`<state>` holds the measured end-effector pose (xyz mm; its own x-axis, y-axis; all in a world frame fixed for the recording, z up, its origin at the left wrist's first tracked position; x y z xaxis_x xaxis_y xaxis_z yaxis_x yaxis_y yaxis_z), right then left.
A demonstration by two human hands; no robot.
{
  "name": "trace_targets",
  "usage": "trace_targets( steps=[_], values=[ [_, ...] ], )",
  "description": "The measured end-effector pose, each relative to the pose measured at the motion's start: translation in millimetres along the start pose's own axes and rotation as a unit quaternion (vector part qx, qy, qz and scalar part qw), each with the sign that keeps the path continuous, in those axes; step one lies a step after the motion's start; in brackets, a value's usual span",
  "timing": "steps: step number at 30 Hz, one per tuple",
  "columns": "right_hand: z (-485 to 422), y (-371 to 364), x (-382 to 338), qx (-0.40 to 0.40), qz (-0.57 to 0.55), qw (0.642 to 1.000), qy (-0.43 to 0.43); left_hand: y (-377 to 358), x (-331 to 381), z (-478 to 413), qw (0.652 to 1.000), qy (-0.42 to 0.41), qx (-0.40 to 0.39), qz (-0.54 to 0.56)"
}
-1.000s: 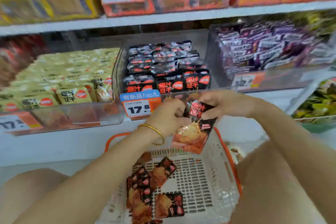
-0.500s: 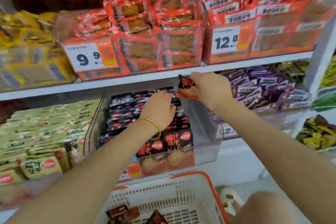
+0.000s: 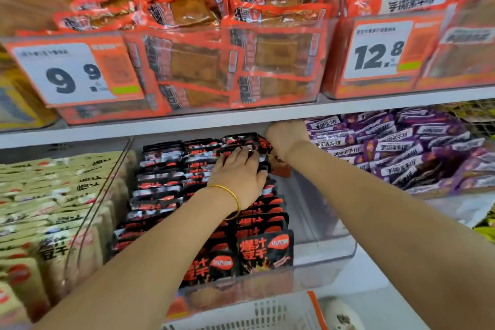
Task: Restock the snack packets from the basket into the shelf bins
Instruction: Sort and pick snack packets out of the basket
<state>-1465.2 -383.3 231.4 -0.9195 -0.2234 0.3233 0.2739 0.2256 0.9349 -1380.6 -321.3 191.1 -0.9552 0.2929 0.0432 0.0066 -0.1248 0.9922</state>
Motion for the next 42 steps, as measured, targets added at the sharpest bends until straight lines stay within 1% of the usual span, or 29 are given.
trace_targets(
  steps=[3,5,7,9,11,13,14,16,18,20,23,26,27,29,30,32,34,36,38,39,41,42],
  values=[
    [-7,-7,-1,-0.002,0.046,0.999,0.008,-1,-2,1,1.000,-0.003,0.001,0.001],
    [-10,-8,-4,0.004,0.041,0.999,0.000,-1,-3,1,1.000,-0.003,0.002,0.002],
    [-8,-9,-5,0.014,-0.020,0.999,-0.031,-1,-4,1,1.000,-0.002,-0.001,0.005],
    [-1,-13,-3,0.022,-0.108,0.990,-0.087,-1,-3,2,1.000,-0.003,-0.003,0.006],
    [7,-24,-1,0.019,-0.200,0.969,-0.142,0,-3,3,1.000,-0.004,-0.004,0.005],
    [11,-37,-1,0.008,-0.291,0.944,-0.156,1,-3,4,1.000,-0.006,-0.006,0.006],
    [12,-43,0,0.006,-0.341,0.927,-0.155,0,-4,4,1.000,-0.006,-0.009,0.005],
    [12,-46,7,0.009,-0.446,0.879,-0.169,-1,-4,5,1.000,-0.005,-0.012,0.000],
    [15,-43,13,0.017,-0.508,0.840,-0.190,-1,-4,5,1.000,-0.006,-0.013,-0.007],
    [20,-39,13,0.016,-0.535,0.822,-0.197,2,-4,9,1.000,-0.009,-0.009,-0.011],
    [45,-27,11,0.033,-0.573,0.795,-0.197,12,0,28,0.999,-0.025,0.026,-0.001],
    [90,-1,8,0.075,-0.610,0.770,-0.170,27,12,64,0.994,-0.059,0.092,0.009],
    [108,10,7,0.094,-0.616,0.766,-0.156,32,18,80,0.989,-0.077,0.127,0.017],
    [146,33,4,0.139,-0.602,0.775,-0.135,41,30,119,0.971,-0.121,0.199,0.043],
    [167,43,-1,0.161,-0.600,0.774,-0.124,40,34,140,0.962,-0.141,0.228,0.057],
    [206,54,-15,0.180,-0.626,0.751,-0.107,28,34,176,0.950,-0.161,0.258,0.076],
    [238,50,-39,0.159,-0.655,0.734,-0.086,4,30,209,0.946,-0.173,0.261,0.083],
    [256,31,-72,0.088,-0.665,0.739,-0.059,-29,20,234,0.948,-0.177,0.255,0.074],
    [262,-4,-112,-0.027,-0.654,0.755,-0.036,-71,2,250,0.958,-0.161,0.231,0.050],
    [259,-21,-126,-0.075,-0.634,0.770,-0.026,-88,-7,252,0.965,-0.146,0.215,0.037],
    [255,-67,-166,-0.175,-0.578,0.797,-0.005,-134,-31,254,0.983,-0.092,0.156,0.003],
    [252,-93,-186,-0.216,-0.554,0.804,0.006,-157,-42,253,0.991,-0.072,0.113,-0.011]
  ],
)
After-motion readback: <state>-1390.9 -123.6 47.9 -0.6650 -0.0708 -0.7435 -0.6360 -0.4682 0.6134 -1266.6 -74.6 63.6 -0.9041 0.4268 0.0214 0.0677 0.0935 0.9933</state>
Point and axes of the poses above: each hand's wrist, its own z-axis away from the middle knuckle, its own y-axis out of the back of the hand, x = y × z, the point moved 7 cm from there along -z, towards the middle knuckle, and after that the axes turned 3 degrees about -z, right-handed, at the moved point
